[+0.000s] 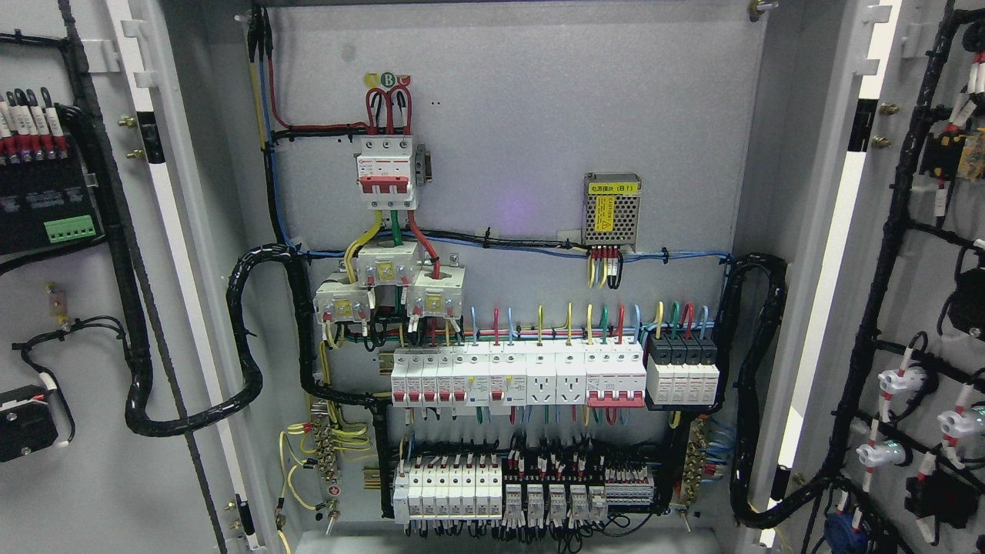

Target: Open door with both hands

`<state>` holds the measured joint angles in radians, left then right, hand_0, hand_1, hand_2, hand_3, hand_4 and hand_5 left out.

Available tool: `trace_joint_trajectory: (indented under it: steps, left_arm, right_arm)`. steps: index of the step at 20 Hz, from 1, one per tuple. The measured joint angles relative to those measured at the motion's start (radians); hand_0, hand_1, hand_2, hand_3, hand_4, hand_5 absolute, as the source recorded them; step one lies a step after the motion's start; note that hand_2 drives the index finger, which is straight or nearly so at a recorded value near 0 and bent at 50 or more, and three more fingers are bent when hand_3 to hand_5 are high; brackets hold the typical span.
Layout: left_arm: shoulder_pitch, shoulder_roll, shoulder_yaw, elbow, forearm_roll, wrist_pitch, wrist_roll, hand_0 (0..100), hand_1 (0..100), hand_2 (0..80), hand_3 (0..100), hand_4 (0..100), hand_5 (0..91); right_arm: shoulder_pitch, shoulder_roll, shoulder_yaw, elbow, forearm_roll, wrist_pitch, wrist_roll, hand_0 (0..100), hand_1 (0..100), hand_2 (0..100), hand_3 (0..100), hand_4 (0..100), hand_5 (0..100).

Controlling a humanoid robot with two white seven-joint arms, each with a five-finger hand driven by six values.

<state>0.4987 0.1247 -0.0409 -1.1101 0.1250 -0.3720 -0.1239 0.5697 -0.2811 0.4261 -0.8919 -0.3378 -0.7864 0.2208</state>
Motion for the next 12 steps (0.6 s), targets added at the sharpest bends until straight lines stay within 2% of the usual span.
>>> trace_joint_trajectory:
  steps: [6, 9, 12]
  left_arm:
    - [-0.122, -0.031, -0.008, 0.255, -0.015, 0.046, -0.001, 0, 0, 0.0, 0, 3, 0.0]
    - [-0.18, -0.054, -0.012, 0.388, -0.021, 0.05, -0.004, 0, 0, 0.0, 0, 3, 0.0]
    - [-0.226, -0.07, -0.014, 0.509, -0.025, 0.053, -0.002, 0, 0, 0.0, 0, 3, 0.0]
  right_arm:
    - [-0.054, 0.065, -0.002, 0.197, 0.002, 0.001, 0.001, 11, 0, 0, 0, 0, 0]
    - [-0.1, 0.106, -0.022, 0.298, 0.001, 0.001, 0.003, 11, 0, 0, 0, 0, 0]
    - [-0.146, 0.149, -0.063, 0.385, 0.003, 0.059, 0.005, 11, 0, 0, 0, 0, 0]
